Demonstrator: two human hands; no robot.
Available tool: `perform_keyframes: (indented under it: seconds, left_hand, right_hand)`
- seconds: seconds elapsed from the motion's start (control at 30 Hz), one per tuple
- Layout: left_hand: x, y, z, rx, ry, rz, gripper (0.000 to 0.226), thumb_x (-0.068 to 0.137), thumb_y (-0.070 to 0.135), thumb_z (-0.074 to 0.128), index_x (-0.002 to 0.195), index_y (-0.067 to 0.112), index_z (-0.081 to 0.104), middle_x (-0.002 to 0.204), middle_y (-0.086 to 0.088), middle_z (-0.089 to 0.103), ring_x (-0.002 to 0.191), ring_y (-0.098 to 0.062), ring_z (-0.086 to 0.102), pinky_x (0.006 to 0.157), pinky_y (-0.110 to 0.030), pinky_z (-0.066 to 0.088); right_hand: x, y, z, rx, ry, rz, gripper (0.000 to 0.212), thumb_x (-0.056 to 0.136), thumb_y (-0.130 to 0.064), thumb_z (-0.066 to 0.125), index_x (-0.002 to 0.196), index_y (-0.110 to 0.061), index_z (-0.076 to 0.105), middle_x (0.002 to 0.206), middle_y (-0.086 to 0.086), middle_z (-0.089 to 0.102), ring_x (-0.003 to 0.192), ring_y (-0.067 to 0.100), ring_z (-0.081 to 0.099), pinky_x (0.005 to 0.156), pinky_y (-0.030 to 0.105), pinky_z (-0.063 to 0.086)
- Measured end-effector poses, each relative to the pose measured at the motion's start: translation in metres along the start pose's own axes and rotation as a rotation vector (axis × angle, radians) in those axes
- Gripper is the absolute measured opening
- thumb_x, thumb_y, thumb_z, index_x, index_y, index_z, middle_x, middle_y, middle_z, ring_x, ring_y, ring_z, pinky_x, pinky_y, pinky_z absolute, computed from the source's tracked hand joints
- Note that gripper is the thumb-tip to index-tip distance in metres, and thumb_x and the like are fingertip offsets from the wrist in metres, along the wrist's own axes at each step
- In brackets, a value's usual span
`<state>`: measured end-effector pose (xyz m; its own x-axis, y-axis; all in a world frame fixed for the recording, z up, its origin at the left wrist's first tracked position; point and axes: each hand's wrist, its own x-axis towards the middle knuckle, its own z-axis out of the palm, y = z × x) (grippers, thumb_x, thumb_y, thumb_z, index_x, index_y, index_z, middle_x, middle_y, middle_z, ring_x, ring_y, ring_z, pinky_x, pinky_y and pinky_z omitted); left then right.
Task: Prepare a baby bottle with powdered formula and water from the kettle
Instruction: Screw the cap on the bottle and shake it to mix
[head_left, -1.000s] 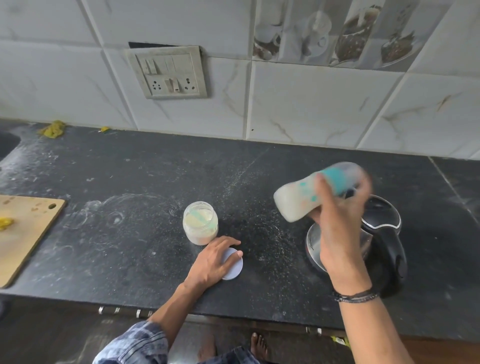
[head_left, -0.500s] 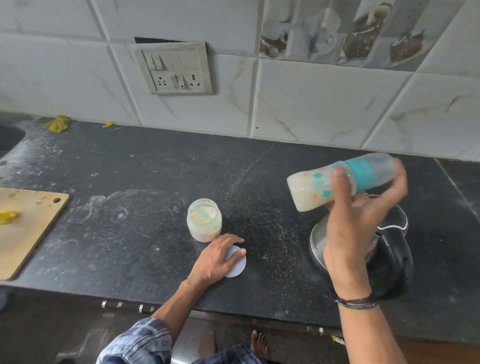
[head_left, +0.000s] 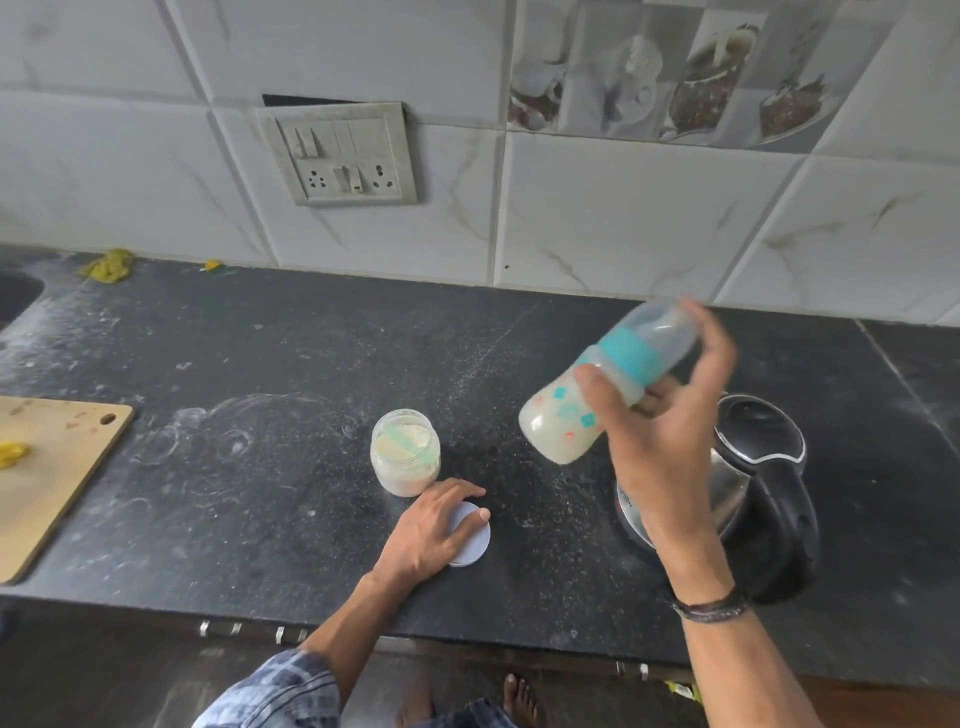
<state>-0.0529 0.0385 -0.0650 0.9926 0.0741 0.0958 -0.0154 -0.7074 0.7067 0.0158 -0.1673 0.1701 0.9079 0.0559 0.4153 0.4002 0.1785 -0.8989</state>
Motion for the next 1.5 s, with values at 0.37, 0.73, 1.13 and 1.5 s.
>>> perform_keyframes:
  seconds: [0.37,0.73,1.13,1.5]
  left_hand:
    - [0.002,0.0,-0.001,0.007,0.0,0.0,0.042,0.098,0.063,0.049,0.124,0.033,0.063,0.122,0.026,0.057,0.114,0.012,0.047,0.094,-0.003,0.03]
    - [0.002,0.0,-0.001,0.011,0.008,-0.004,0.039,0.099,0.063,0.049,0.122,0.035,0.062,0.121,0.026,0.058,0.115,0.01,0.049,0.094,-0.005,0.033]
    - [0.001,0.0,0.0,0.002,-0.001,-0.012,0.035,0.1,0.056,0.052,0.124,0.033,0.063,0.124,0.023,0.059,0.119,0.005,0.05,0.097,-0.012,0.036]
    - [0.001,-0.003,0.003,0.015,0.014,-0.019,0.04,0.097,0.063,0.05,0.123,0.036,0.063,0.122,0.029,0.057,0.119,0.011,0.046,0.095,-0.003,0.03]
  right_hand:
    - [0.003,-0.003,-0.004,0.075,0.085,-0.139,0.077,0.09,-0.018,0.083,0.147,-0.024,0.031,0.132,-0.014,0.063,0.103,0.011,0.07,0.085,0.026,0.058]
    - [0.004,0.003,-0.002,0.089,0.221,-0.169,0.077,0.095,-0.019,0.079,0.15,-0.018,0.025,0.14,0.002,0.054,0.107,0.013,0.07,0.087,0.026,0.058]
    - [0.01,0.011,-0.006,0.009,0.225,-0.239,0.078,0.096,-0.011,0.076,0.15,-0.011,0.019,0.143,0.006,0.048,0.113,0.012,0.067,0.092,0.025,0.056]
    - [-0.007,0.012,0.009,0.018,0.077,0.027,0.08,0.089,-0.018,0.081,0.15,-0.018,0.029,0.13,-0.007,0.063,0.101,0.01,0.072,0.084,0.027,0.059]
